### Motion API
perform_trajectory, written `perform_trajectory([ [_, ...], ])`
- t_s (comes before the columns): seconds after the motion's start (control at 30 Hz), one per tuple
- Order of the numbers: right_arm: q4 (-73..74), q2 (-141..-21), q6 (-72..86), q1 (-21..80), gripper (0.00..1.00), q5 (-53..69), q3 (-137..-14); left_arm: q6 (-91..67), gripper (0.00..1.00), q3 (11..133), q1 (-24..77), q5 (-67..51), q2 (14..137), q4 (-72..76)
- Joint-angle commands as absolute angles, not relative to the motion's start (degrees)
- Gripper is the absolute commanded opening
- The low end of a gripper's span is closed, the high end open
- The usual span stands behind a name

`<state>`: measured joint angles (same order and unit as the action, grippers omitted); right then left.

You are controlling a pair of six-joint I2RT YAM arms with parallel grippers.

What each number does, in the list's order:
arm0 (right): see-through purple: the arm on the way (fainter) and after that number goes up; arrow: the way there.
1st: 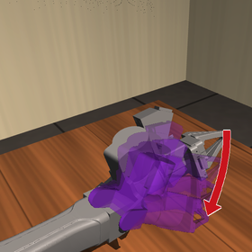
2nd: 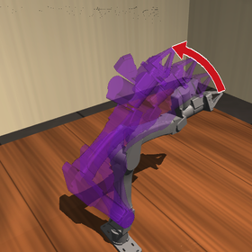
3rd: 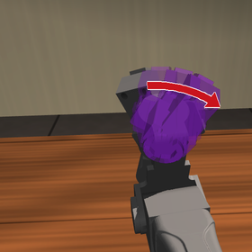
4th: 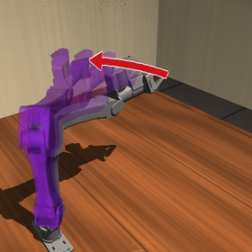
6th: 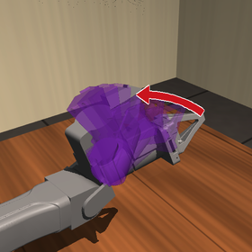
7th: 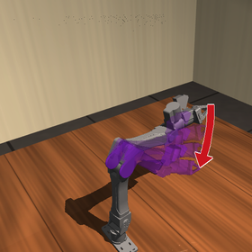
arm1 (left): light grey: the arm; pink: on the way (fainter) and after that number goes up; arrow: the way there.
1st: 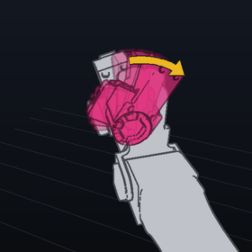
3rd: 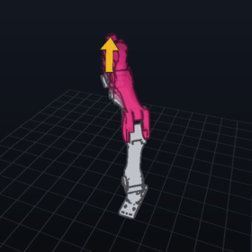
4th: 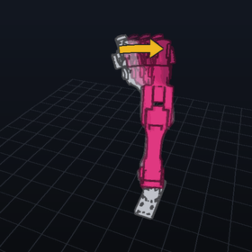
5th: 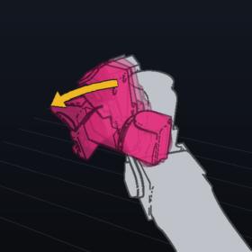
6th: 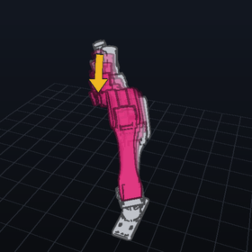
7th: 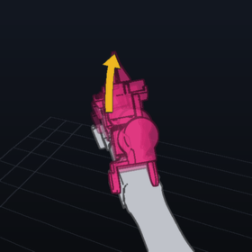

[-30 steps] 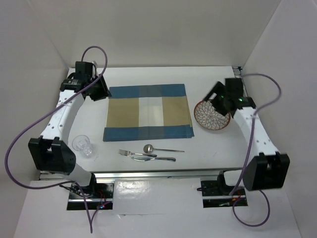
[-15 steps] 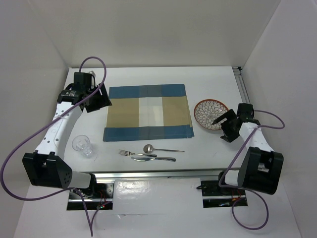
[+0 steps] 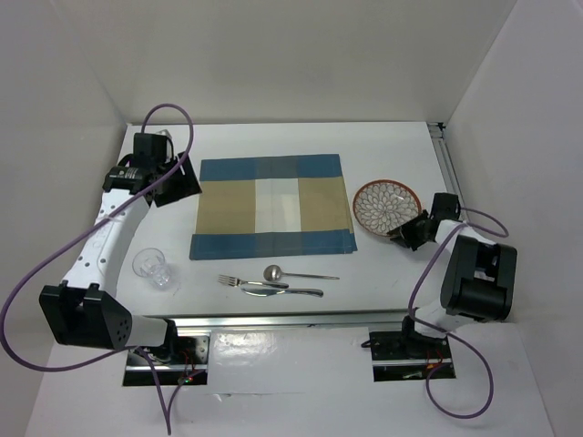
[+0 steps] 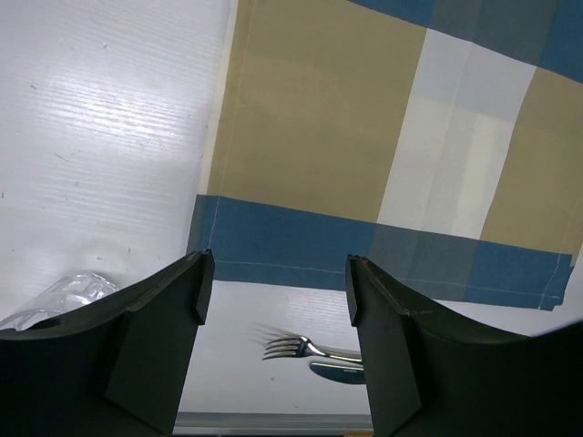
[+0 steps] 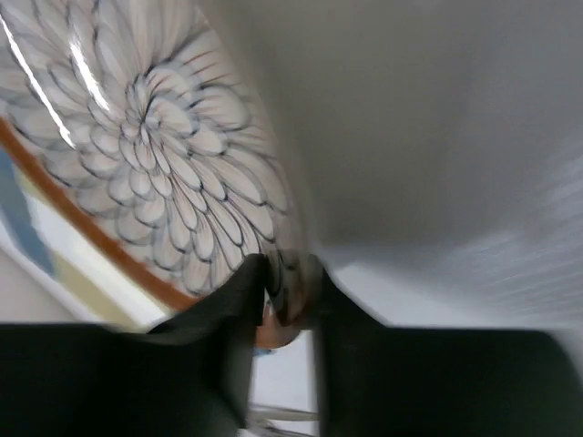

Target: Set the dinner table for one person

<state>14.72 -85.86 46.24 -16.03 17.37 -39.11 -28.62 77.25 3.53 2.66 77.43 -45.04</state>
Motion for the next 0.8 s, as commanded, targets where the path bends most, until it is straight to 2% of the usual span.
perform_trajectory([
  [0.0, 12.04, -85.35, 44.92, -16.44, 0.19, 16.80, -41.91, -28.48, 0.77, 77.96, 3.69, 4.22, 75.32, -45.18],
  [0.1, 15.46, -82.10, 43.78, -16.44, 0.01, 14.69, -44.63, -29.00, 0.77, 77.96, 3.69, 4.75, 74.80, -45.18],
  [0.13, 17.03, -79.48, 43.77, -16.44, 0.00, 14.68, -45.34, -29.00, 0.77, 77.96, 3.69, 4.75, 74.79, -45.18],
  [0.27, 18.36, -74.62, 40.62, -14.51, 0.00, 18.80, -50.43, -29.79, 0.76, 77.96, 3.69, -0.33, 75.49, -45.78],
  [0.4, 22.32, -77.33, 39.29, -3.45, 0.00, 19.34, -60.27, -32.25, 0.76, 78.49, 3.69, 0.35, 76.82, -46.32],
  [0.57, 19.17, -85.66, 40.69, 10.16, 0.00, 21.17, -68.18, -36.29, 0.74, 77.88, 3.69, 7.37, 73.49, -49.03],
  [0.77, 16.44, -101.21, 42.62, 19.68, 0.00, 25.49, -79.95, -43.06, 0.73, 75.33, 3.69, 16.43, 70.05, -53.78],
])
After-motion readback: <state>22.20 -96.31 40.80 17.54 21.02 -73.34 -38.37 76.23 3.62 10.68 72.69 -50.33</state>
